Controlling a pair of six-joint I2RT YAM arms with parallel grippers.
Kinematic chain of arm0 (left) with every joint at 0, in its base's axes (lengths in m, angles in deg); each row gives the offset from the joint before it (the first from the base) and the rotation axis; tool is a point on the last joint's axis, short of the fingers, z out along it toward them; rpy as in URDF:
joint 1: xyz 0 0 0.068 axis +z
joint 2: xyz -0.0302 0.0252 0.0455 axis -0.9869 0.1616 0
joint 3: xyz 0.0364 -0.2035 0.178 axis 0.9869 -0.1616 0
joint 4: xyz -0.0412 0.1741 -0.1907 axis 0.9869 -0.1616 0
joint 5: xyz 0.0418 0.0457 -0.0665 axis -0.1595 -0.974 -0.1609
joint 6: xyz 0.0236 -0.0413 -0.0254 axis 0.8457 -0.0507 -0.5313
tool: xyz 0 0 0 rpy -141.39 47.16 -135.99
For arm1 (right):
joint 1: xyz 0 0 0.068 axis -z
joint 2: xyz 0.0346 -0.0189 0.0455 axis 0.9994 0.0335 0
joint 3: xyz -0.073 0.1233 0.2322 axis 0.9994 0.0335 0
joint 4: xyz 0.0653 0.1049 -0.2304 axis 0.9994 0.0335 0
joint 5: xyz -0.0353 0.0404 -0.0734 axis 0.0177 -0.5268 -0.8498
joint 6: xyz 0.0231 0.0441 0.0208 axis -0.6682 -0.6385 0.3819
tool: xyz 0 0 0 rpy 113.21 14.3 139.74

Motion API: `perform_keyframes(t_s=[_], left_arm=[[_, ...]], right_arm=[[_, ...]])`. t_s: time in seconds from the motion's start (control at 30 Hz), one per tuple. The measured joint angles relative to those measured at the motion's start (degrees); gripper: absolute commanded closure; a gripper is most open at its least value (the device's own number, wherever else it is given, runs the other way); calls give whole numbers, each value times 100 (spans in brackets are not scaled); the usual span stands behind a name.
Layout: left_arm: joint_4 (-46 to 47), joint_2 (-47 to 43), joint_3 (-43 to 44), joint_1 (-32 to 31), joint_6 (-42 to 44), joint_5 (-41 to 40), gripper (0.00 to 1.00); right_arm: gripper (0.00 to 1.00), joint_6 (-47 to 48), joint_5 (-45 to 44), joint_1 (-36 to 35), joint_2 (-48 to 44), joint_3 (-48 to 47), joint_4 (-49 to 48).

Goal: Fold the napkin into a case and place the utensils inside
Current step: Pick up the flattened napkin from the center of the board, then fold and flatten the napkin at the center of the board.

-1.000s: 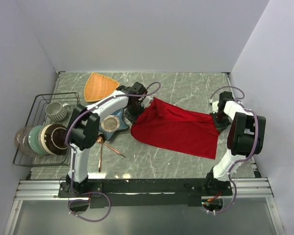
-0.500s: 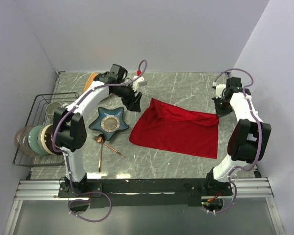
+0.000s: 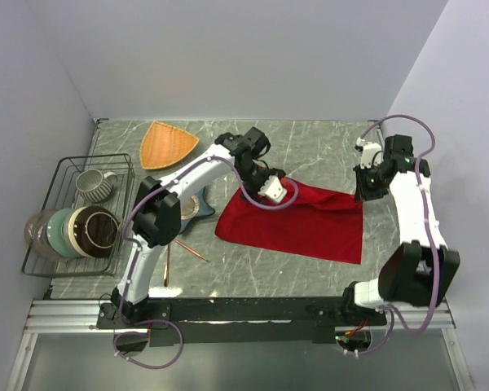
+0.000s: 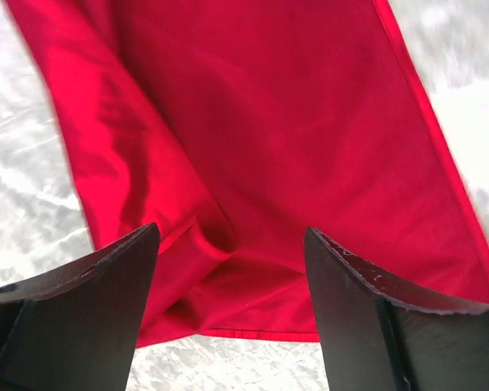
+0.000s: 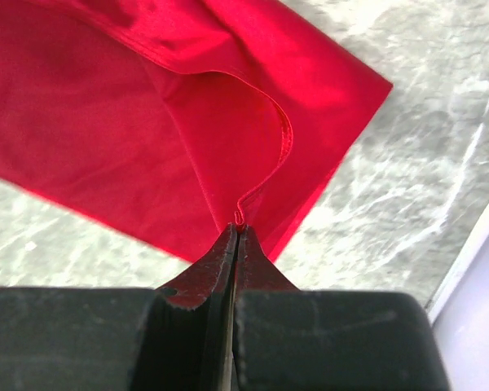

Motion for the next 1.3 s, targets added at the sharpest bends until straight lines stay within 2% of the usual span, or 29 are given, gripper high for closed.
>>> perform_keyframes(t_s=[0.1, 0.2, 0.3, 0.33, 0.4, 0.43, 0.5, 0.53, 0.57, 0.6, 0.8, 0.87, 0.97, 1.07, 1.13, 1.23, 1.3], left_arm=[[-170, 166, -74, -50, 673, -267, 21], [-225, 387, 28, -70, 986, -494, 20], [-118, 662, 142, -98, 1062, -723, 26], [-52, 728, 142, -114, 1040, -796, 35], [138, 824, 127, -149, 916, -931, 45], [247, 846, 103, -157, 817, -1005, 57], [459, 852, 31, -157, 592, -1141, 71], [555, 852, 7, -146, 457, -1169, 89], [658, 852, -4, -129, 313, -1182, 96], [780, 848, -42, -92, 138, -1187, 99], [1200, 439, -424, 649, -977, -887, 99], [1318, 114, -557, 1054, -1526, -695, 99], [1904, -647, -1021, 1681, -3012, -367, 99], [2951, -1696, -2028, 2212, -5117, -151, 99], [3324, -2159, -2422, 2420, -6304, -28, 99], [4120, -2509, -2481, 2662, -8498, 116, 99], [4498, -2579, -2398, 2706, -9534, 195, 99]], right_arm=[[100, -17, 210, 0, -518, 140, 168], [100, -22, 358, 0, -841, 210, 317], [100, 2, 466, 0, -1117, 295, 494], [100, 15, 498, 0, -1193, 323, 560], [100, 44, 553, 0, -1360, 341, 730], [100, 55, 553, 0, -1449, 341, 798], [100, 83, 544, 0, -1639, 348, 916], [100, 103, 527, 0, -1762, 361, 970], [100, 118, 494, 0, -1897, 385, 1003], [100, 127, 461, 0, -2013, 409, 1032], [100, 31, 103, 0, -2511, 378, 1086], [100, -66, -13, 0, -2457, 221, 1054], [100, -227, -17, -7, -2221, -144, 804], [100, -352, 262, -46, -1941, -610, 560], [100, -455, 409, -57, -1777, -942, 468], [100, -654, 581, -59, -1311, -2011, 348], [100, -754, 627, -59, -1058, -2712, 175]])
